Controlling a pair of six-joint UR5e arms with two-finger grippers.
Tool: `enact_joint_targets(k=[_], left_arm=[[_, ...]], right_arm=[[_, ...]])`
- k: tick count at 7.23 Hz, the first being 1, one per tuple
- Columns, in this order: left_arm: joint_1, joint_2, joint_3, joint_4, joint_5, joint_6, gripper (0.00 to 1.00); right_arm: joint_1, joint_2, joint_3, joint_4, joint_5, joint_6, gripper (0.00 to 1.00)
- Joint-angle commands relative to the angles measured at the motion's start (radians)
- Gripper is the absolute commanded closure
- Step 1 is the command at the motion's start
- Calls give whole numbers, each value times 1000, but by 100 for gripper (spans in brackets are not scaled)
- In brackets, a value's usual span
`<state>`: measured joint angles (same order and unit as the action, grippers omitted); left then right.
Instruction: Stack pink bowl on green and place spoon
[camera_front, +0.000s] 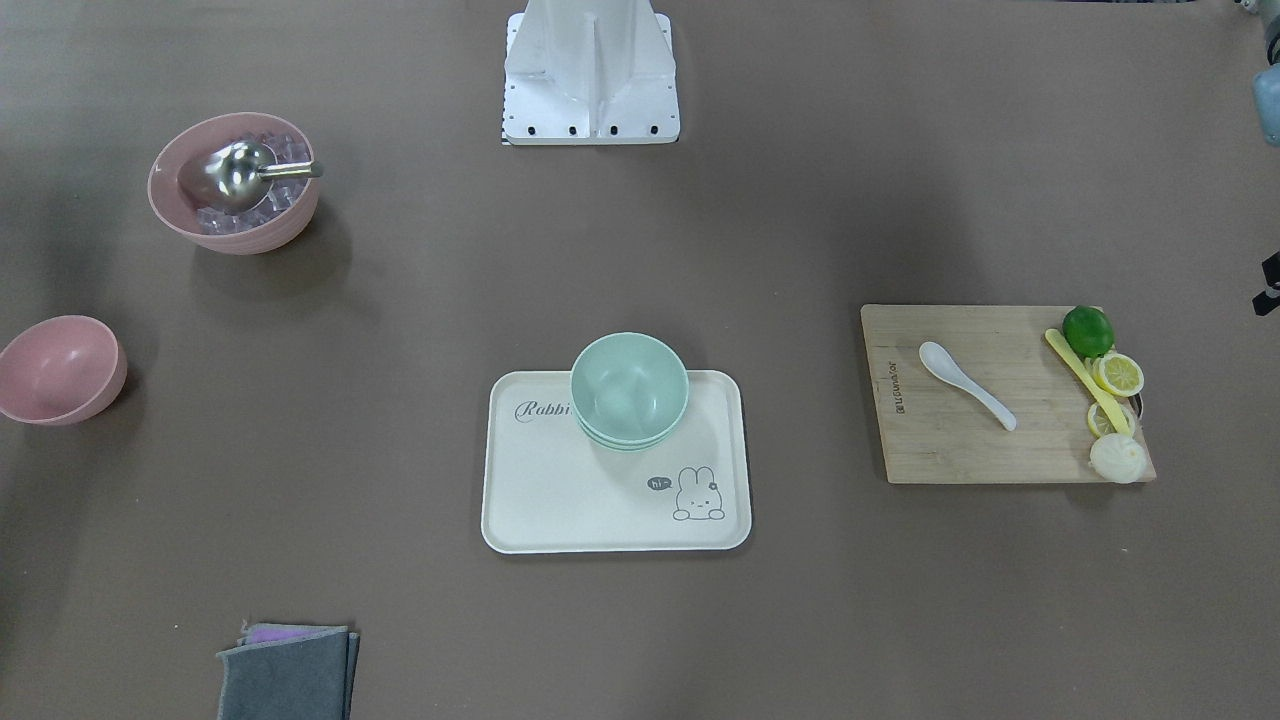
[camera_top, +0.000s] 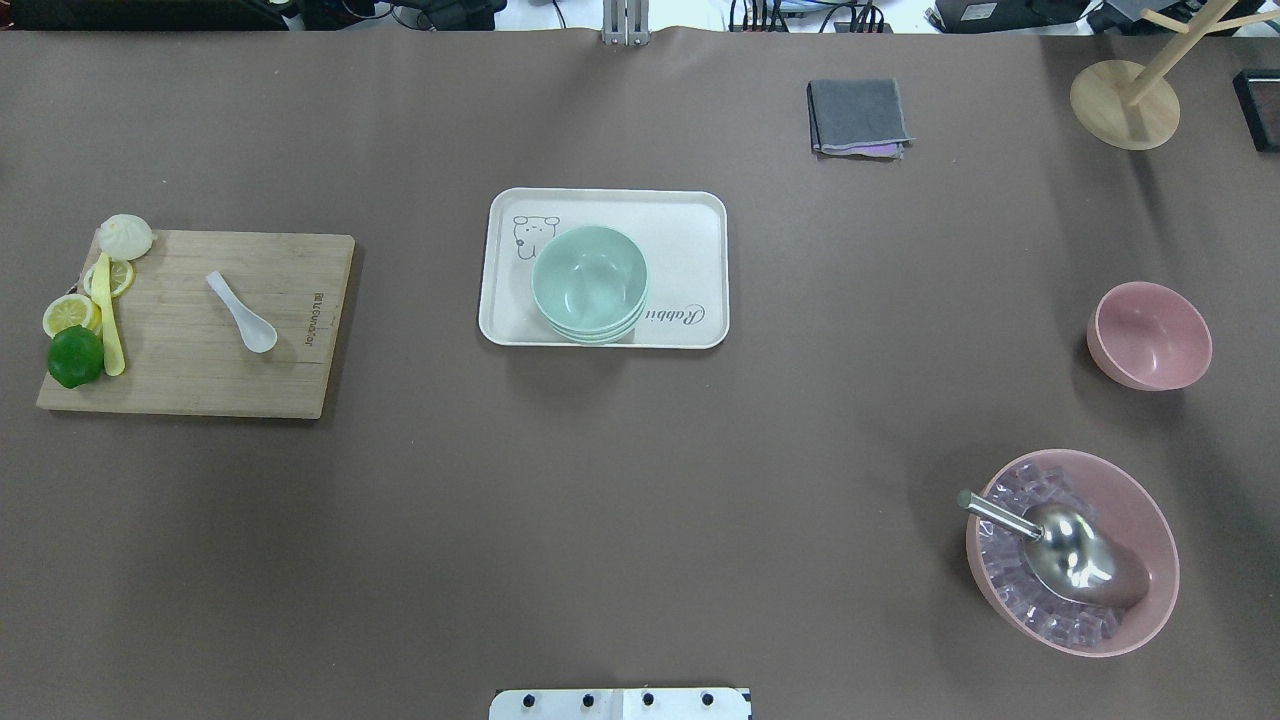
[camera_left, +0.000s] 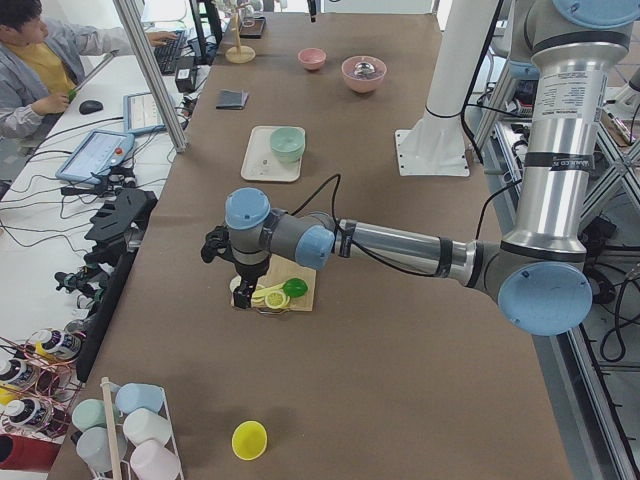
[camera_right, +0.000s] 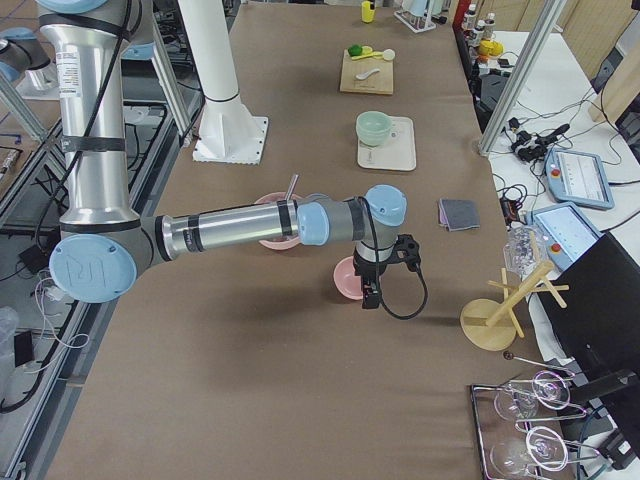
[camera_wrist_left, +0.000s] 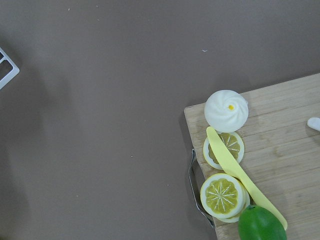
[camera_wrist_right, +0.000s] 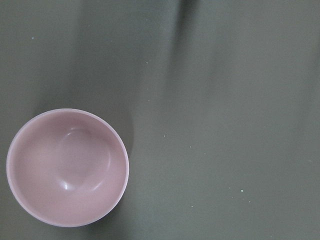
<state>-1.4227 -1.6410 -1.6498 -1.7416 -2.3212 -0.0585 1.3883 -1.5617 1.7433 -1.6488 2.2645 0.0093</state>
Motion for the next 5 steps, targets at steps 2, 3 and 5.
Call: enact_joint_targets(k=[2, 3, 5], left_arm=[[1, 7, 16, 1, 2, -12, 2], [1, 6, 16, -1, 3, -9, 2], [21, 3, 15, 2, 5, -9, 2]], right_arm=[[0, 0, 7, 1, 4, 0, 0], [0, 0, 9, 0, 18, 7, 0], [-12, 2, 4, 1, 76, 4, 0]])
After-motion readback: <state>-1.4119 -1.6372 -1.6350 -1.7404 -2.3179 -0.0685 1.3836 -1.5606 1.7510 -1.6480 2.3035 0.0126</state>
